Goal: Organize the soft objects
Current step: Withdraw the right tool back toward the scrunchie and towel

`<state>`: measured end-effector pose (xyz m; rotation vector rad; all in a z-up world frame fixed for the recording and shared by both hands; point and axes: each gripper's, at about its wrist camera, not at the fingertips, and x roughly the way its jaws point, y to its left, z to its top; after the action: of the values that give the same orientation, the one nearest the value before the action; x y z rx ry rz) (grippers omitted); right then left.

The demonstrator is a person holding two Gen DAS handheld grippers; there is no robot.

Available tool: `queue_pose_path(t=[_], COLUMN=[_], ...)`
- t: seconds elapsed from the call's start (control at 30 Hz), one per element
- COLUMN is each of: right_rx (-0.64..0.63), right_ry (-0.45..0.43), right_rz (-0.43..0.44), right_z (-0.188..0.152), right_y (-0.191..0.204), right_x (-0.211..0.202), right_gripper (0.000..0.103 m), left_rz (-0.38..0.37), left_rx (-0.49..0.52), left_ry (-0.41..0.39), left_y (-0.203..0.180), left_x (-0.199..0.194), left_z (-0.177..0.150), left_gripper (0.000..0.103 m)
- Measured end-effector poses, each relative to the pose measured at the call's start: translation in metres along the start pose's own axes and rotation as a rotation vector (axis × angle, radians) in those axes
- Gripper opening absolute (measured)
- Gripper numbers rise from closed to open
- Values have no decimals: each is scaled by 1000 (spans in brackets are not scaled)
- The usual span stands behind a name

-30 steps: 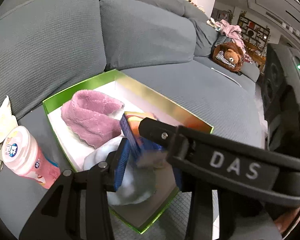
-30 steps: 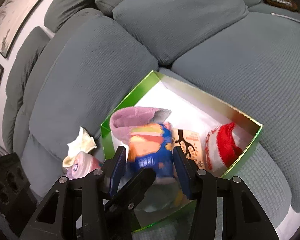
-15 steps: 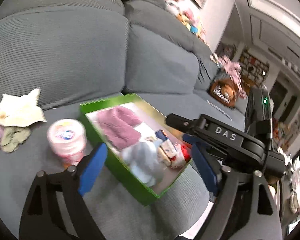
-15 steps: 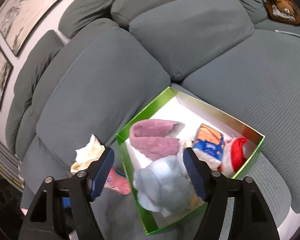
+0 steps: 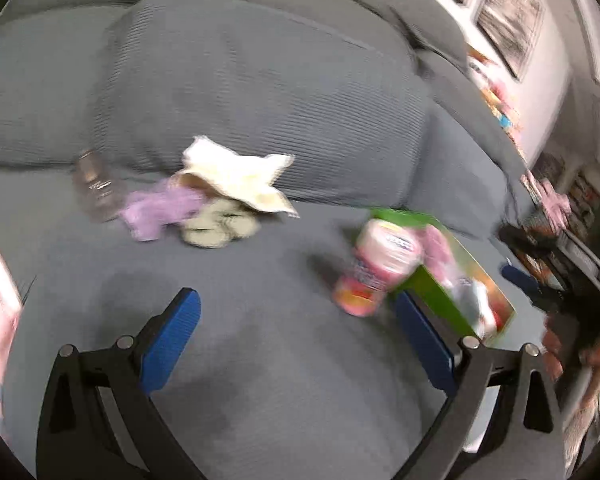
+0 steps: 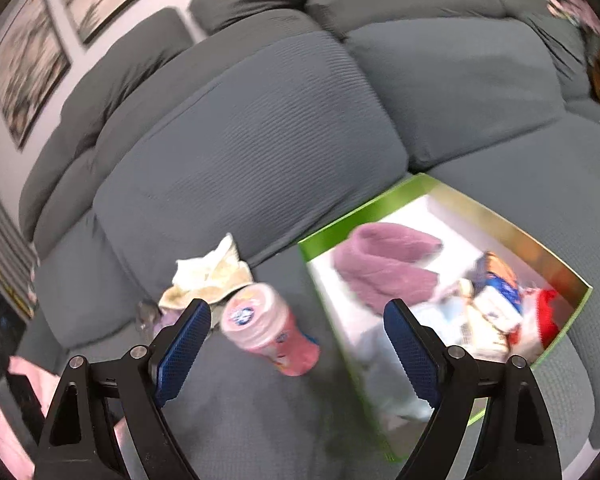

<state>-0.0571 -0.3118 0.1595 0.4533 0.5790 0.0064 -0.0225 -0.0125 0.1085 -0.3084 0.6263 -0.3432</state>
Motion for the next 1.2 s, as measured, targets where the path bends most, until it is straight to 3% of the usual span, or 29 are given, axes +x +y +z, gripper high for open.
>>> queue_pose_path(t=[0.17,0.23,0.4,0.63,0.73,0.83,0.97,1.07,1.2], right_rx=[-69,-96,-154,-244,-258,-253,-269,-253,-210], right_ry=[12,27,51,71,142,149,189,240,309], right_rz=[21,28,26,61,8,-11,5,-90,6], right_z=[-15,-20,-35,-49,-52,-53,-50,-44,-35], right_y=[32,42,66,94,101,107,124,142,167], right_x=[13,20,31,43,50,50,59,80,121], right_gripper=[91,91,91,91,91,91,91,91,91], left_rz=[201,208,197,261,244,258,335,412,451], left_rx=[-110,-130,-165,-206,-253,-282,-262,-247,-287], left_ry=[-9,10,-28,32,98,119,120,114,111], left_y=[38,43,45,62,72,79,85,93,110], left_x=[3,1,-8,-1,5,6,2,-3,-10], left_z=[-5,-5,-4,-4,-6,-5,-1,0,3], left_gripper=[98,98,98,98,98,98,98,98,98])
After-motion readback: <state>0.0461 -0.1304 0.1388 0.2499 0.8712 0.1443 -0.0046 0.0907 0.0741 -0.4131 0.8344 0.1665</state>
